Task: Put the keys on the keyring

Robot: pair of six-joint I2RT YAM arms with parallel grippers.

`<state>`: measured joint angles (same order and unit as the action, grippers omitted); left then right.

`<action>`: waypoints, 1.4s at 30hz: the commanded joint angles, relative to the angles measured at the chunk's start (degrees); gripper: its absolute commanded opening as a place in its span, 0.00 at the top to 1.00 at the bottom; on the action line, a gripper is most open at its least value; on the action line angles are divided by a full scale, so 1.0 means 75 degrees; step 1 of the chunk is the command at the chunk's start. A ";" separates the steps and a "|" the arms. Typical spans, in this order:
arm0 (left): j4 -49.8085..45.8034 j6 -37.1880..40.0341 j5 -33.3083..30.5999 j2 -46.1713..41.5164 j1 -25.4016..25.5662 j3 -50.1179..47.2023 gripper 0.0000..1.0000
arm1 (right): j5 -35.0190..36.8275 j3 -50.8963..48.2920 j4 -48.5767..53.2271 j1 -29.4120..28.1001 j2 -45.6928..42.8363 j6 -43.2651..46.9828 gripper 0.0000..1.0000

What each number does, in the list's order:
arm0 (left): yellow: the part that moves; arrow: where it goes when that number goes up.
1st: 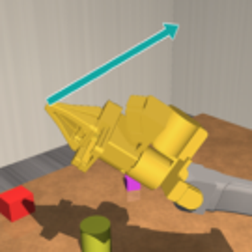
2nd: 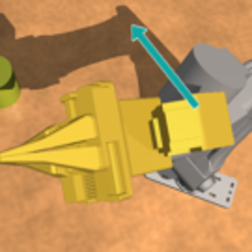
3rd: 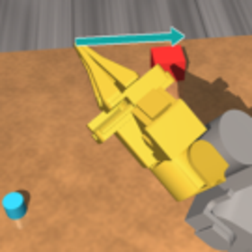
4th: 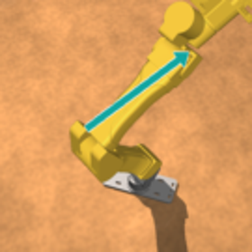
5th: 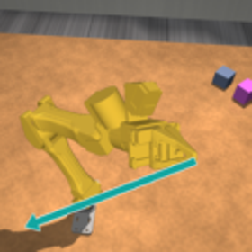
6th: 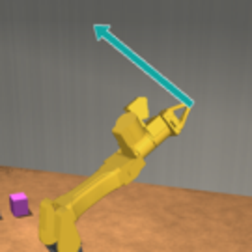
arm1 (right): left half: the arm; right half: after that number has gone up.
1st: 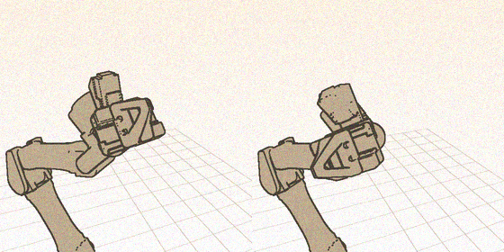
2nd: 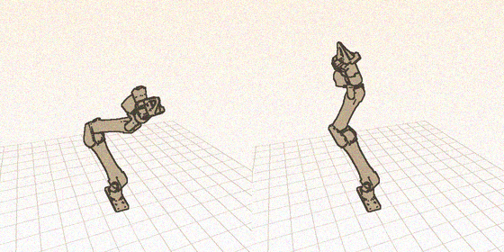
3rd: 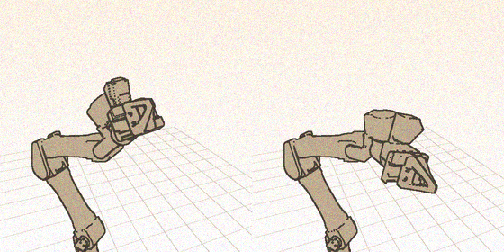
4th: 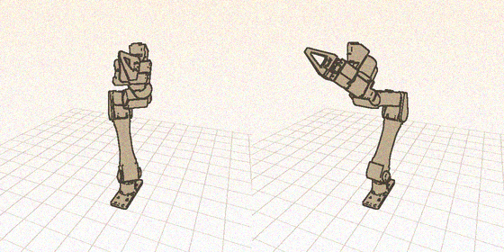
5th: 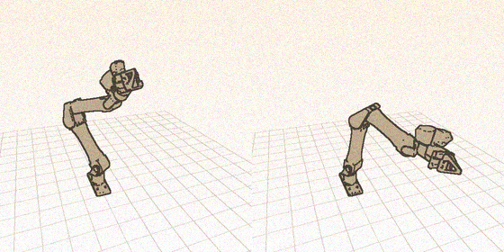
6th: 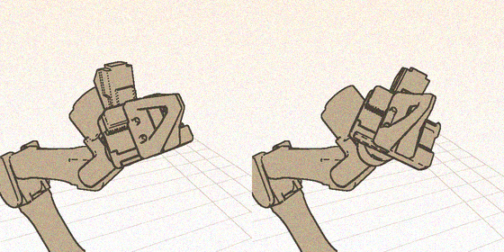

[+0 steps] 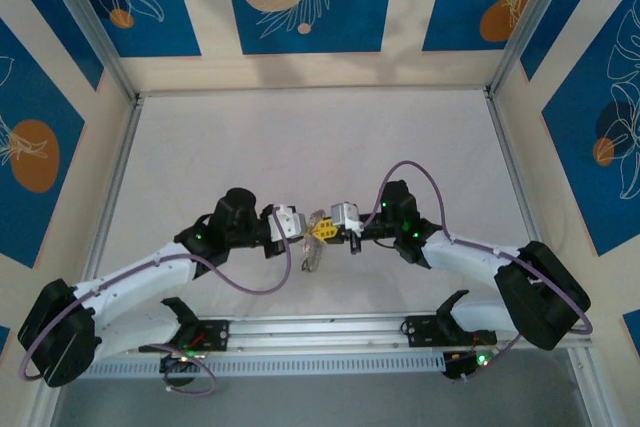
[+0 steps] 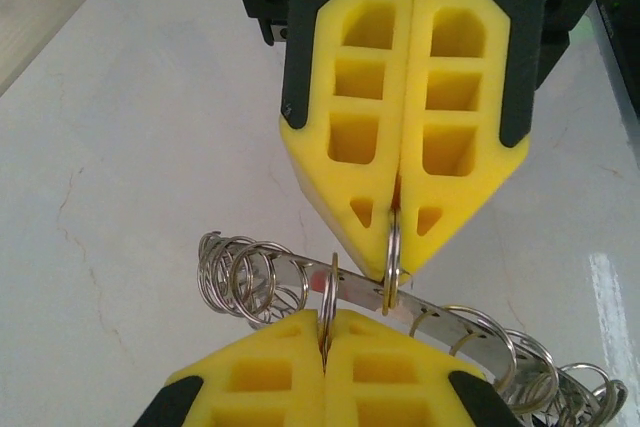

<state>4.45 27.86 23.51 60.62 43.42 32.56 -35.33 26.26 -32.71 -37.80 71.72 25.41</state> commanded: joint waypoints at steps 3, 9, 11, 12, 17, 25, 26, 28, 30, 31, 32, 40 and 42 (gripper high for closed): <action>-0.0400 0.0071 -0.0301 0.0136 0.0035 0.0617 1.00 | 0.0248 -0.0206 0.0364 -0.0139 -0.0426 0.0913 0.89; -0.0931 0.0162 -0.0264 0.0478 0.0038 0.1063 1.00 | 0.0279 -0.0238 0.0785 -0.0134 -0.0672 0.1276 0.67; -0.1000 0.0188 -0.0262 0.0593 0.0044 0.1142 1.00 | 0.0234 -0.0222 0.0830 -0.0118 -0.0776 0.1275 0.66; -0.0998 0.0199 -0.0306 0.0617 0.0045 0.1161 1.00 | 0.0213 -0.0211 0.0889 -0.0106 -0.0853 0.1269 0.66; -0.1157 0.0331 -0.0437 0.0659 0.0044 0.1302 1.00 | 0.0592 -0.0171 0.1093 0.0063 -0.1291 0.1016 0.63; -0.1680 0.0446 -0.0232 0.0758 0.0039 0.1647 1.00 | 0.1339 0.0449 0.2085 0.0111 -0.1160 0.1097 0.69; -0.1733 0.0463 -0.0156 0.0763 0.0038 0.1679 1.00 | 0.1446 0.0508 0.2089 0.0043 -0.1083 0.1118 0.68; -0.1821 0.0481 -0.0050 0.0791 0.0055 0.1755 1.00 | 0.1583 0.0608 0.2072 -0.0065 -0.0950 0.1085 0.68; -0.1922 0.0506 0.0000 0.0816 0.0058 0.1813 1.00 | 0.1662 0.0764 0.2159 -0.0126 -0.0820 0.1042 0.69; -0.1953 0.0505 0.0017 0.0823 0.0056 0.1834 1.00 | 0.1674 0.0816 0.2184 -0.0133 -0.0760 0.1012 0.69; -0.1963 0.0516 0.0016 0.0820 0.0054 0.1835 1.00 | 0.1671 0.0849 0.2193 -0.0146 -0.0716 0.1028 0.69; -0.2055 0.0569 0.0192 0.0862 0.0069 0.1905 1.00 | 0.1804 0.1060 0.2410 -0.0302 -0.0370 0.1182 0.70; -0.2119 0.0575 0.0191 0.0899 0.0080 0.1956 1.00 | 0.1792 0.1115 0.2470 -0.0366 -0.0293 0.1216 0.71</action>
<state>-11.70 30.63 22.22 67.07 43.42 44.47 -22.28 32.93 -15.77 -39.77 68.69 33.23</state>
